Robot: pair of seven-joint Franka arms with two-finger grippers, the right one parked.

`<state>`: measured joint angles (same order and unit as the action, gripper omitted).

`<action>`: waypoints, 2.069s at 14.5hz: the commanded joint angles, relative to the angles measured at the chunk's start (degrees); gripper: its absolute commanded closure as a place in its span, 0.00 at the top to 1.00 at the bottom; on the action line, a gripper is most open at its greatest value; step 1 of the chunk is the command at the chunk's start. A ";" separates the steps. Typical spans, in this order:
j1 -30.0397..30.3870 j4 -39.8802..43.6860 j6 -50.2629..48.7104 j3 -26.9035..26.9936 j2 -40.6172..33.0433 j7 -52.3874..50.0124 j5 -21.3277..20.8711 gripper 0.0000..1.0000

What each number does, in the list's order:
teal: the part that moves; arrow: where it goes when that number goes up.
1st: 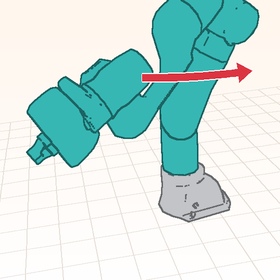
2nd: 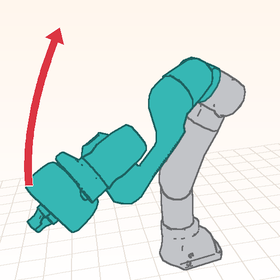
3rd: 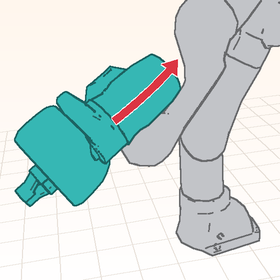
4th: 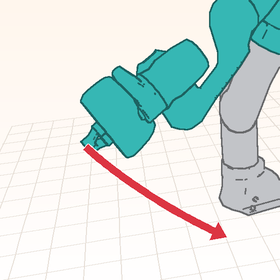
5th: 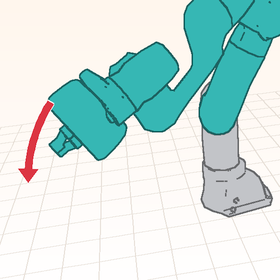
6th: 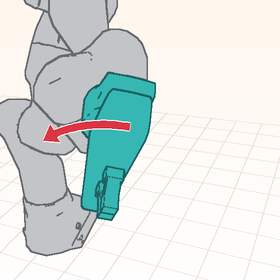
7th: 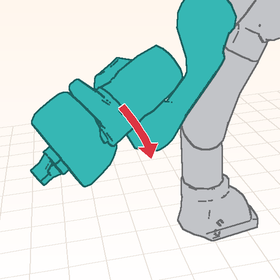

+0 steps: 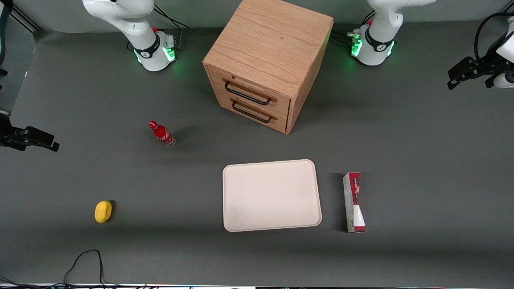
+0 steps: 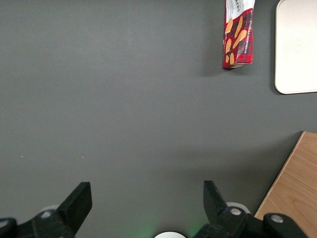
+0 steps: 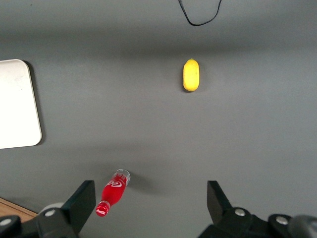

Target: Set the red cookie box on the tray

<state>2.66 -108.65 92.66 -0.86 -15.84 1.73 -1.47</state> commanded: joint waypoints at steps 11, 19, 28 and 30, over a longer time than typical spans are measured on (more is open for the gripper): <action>-7.91 35.72 -16.97 3.74 29.07 1.26 -0.20 1.00; -18.65 61.26 -14.63 11.85 56.34 -5.06 7.97 1.00; -22.96 50.40 6.37 11.76 63.13 -12.46 7.36 1.00; -23.48 46.44 10.68 11.76 63.13 -12.54 7.27 1.00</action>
<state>-19.45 -56.78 99.41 9.52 48.84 -9.98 5.74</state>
